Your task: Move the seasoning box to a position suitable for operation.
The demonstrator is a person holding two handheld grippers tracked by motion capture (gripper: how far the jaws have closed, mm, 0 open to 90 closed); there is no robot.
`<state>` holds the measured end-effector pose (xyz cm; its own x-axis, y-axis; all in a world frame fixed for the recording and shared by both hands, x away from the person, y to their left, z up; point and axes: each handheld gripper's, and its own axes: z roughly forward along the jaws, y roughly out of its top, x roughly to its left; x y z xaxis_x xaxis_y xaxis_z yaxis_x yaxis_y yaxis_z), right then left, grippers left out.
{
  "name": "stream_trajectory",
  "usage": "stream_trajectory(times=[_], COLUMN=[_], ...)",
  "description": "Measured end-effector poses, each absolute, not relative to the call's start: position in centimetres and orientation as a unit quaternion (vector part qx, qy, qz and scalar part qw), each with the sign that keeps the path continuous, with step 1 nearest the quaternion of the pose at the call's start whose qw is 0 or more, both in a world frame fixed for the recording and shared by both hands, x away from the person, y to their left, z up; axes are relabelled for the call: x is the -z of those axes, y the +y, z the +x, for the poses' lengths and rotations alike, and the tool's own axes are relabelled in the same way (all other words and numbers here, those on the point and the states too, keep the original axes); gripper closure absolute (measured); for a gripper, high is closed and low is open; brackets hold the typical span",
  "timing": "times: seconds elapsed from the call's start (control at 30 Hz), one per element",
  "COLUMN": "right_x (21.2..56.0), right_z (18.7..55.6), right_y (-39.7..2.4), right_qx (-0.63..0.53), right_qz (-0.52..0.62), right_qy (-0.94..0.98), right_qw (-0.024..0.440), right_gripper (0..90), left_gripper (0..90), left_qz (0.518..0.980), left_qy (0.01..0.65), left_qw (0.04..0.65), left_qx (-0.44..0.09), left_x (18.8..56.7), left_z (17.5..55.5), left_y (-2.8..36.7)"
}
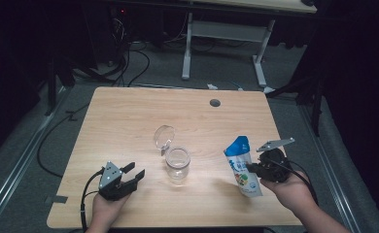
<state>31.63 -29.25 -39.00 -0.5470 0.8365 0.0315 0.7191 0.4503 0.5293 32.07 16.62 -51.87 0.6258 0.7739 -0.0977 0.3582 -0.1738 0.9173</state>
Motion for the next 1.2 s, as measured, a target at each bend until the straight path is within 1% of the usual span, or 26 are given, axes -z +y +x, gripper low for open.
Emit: stream_trajectory(times=[0.5,1.2], right_x=[38.8,38.5], right_z=[31.8,32.1], right_y=[-28.4,-28.2], right_qx=[-0.216,-0.193], right_qz=[0.452,0.453], right_qy=[0.859,0.865], right_qw=[0.102,0.096], right_gripper=[89.6,90.0], left_gripper=[49.5,49.4], left_qz=[0.742,0.745], left_qy=[0.379,0.372], left_qw=[0.515,0.517], left_qx=[-0.201,-0.199], left_x=[51.9,51.9], left_z=[32.0,31.9], left_y=[16.4,16.1])
